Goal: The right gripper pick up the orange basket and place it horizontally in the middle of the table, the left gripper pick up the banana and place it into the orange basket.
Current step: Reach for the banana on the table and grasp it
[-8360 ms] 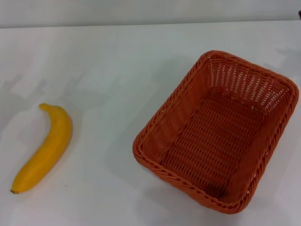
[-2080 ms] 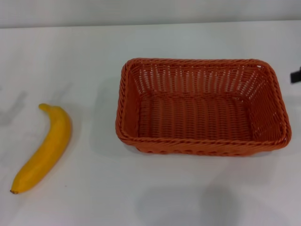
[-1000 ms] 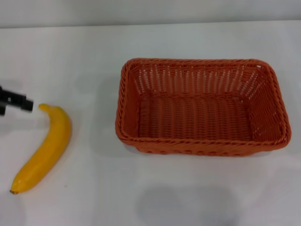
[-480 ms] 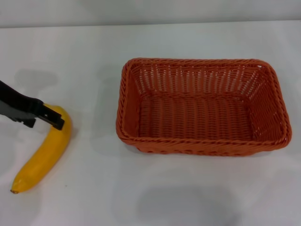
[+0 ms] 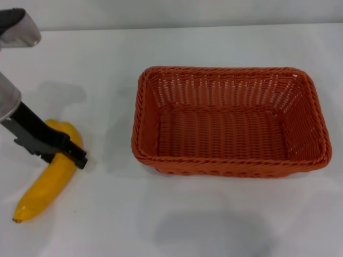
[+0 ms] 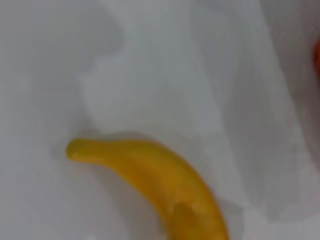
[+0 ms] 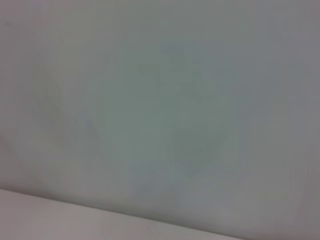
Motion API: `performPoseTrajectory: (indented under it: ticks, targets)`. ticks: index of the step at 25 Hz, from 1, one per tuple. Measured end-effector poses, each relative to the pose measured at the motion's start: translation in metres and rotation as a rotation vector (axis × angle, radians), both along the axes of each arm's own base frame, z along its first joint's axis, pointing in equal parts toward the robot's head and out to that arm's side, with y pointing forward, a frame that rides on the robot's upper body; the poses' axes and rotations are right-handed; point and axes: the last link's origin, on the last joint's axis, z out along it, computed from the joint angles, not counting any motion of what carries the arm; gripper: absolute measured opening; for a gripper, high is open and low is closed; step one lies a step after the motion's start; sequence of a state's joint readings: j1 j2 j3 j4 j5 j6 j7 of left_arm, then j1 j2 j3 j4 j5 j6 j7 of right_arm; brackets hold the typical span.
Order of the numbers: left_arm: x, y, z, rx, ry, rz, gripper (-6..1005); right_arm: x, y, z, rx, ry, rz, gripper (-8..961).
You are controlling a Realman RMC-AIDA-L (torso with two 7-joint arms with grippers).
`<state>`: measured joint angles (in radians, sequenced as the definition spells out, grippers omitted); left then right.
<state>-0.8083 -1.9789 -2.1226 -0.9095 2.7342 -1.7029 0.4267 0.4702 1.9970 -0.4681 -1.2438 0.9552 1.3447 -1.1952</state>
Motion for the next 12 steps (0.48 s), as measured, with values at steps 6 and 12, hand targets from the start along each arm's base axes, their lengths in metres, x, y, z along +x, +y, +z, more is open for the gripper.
performPoseTrajectory:
  ticks: [6,12]
  targets:
    - [-0.0039,-0.0001,-0.0007,-0.022,0.077,0.010,876,0.0014,0.0022,-0.0011,0.013,0.013,-0.006,800]
    - [-0.0024,0.0019,-0.0054,-0.019,0.084,0.002,876,0.0030,0.0053,-0.0081,-0.002,0.032,-0.012,800]
